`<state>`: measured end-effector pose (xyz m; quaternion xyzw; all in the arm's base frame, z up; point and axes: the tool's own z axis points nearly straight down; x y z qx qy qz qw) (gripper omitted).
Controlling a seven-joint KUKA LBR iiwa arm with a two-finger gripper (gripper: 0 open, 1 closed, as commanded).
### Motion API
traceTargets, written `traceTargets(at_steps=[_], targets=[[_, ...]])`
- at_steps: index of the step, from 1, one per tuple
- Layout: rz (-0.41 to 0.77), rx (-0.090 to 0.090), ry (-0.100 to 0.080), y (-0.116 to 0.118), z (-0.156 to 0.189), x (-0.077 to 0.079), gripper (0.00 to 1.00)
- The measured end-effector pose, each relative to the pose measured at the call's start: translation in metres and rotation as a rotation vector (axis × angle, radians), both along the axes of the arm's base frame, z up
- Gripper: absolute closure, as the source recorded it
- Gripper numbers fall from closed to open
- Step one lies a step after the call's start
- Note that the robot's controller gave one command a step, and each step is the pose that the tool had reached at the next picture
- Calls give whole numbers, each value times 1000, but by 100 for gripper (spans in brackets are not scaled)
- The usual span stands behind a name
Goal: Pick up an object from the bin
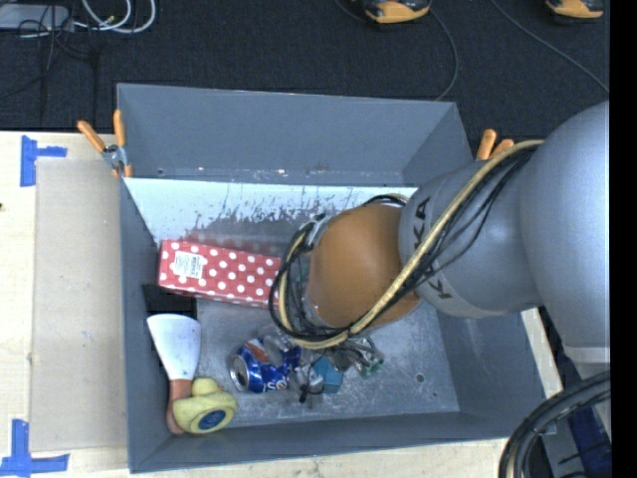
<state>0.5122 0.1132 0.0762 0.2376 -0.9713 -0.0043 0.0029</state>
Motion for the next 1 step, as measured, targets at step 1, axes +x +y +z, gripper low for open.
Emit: traceTargets(at_steps=[1], targets=[[10, 8, -5, -9, 16, 0, 100]])
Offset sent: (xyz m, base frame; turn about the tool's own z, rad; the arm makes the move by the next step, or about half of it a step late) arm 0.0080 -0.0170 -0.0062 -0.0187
